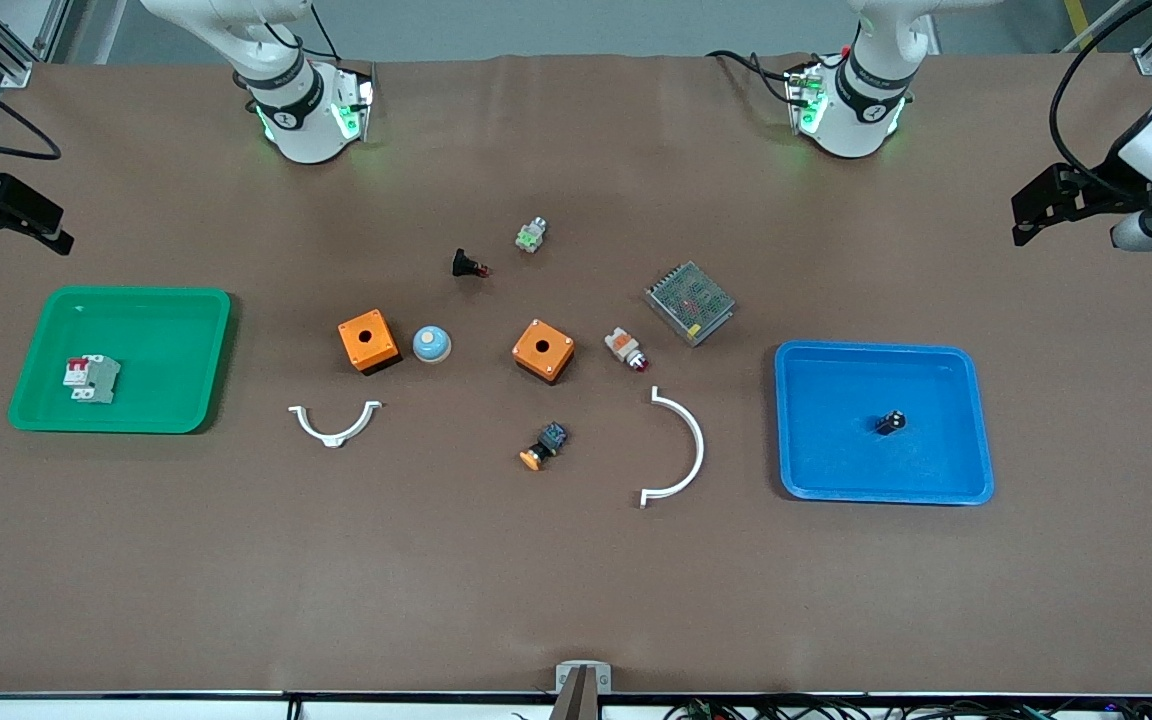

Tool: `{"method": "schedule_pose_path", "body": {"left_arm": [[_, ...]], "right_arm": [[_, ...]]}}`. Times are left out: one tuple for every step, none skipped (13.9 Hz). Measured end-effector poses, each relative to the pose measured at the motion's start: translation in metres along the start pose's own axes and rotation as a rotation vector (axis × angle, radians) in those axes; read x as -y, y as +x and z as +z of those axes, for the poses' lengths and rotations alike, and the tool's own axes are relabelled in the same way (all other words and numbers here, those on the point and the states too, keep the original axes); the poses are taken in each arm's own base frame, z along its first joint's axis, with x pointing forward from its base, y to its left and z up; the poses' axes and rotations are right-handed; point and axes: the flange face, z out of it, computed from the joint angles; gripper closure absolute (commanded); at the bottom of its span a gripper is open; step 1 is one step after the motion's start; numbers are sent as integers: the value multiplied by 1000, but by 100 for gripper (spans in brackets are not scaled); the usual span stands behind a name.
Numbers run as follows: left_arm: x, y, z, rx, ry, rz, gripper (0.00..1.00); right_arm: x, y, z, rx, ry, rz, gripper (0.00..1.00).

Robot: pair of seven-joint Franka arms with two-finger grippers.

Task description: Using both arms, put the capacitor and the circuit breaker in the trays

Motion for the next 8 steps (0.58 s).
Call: {"method": "schedule_pose_path", "body": {"left_arm": [[0, 0, 0, 0, 0, 0, 0], [0, 0, 0, 0, 0, 0, 0], [0, 0, 0, 0, 0, 0, 0], [0, 0, 0, 0, 0, 0, 0], [0, 0, 0, 0, 0, 0, 0], [0, 0, 0, 0, 0, 0, 0], [0, 0, 0, 0, 0, 0, 0], [0, 0, 0, 0, 0, 0, 0]], "right_arm": [[0, 5, 0, -2, 0, 0, 0], [0, 11, 0, -4, -1, 0, 0], [0, 15, 1, -4, -2, 1, 0], [0, 19, 3, -2, -2, 1, 0], [-1, 21, 5, 1, -2, 3, 0], [-2, 22, 6, 4, -3, 4, 0], [-3, 23, 8, 6, -3, 6, 0], [-3, 23, 8, 7, -3, 7, 0]]}}
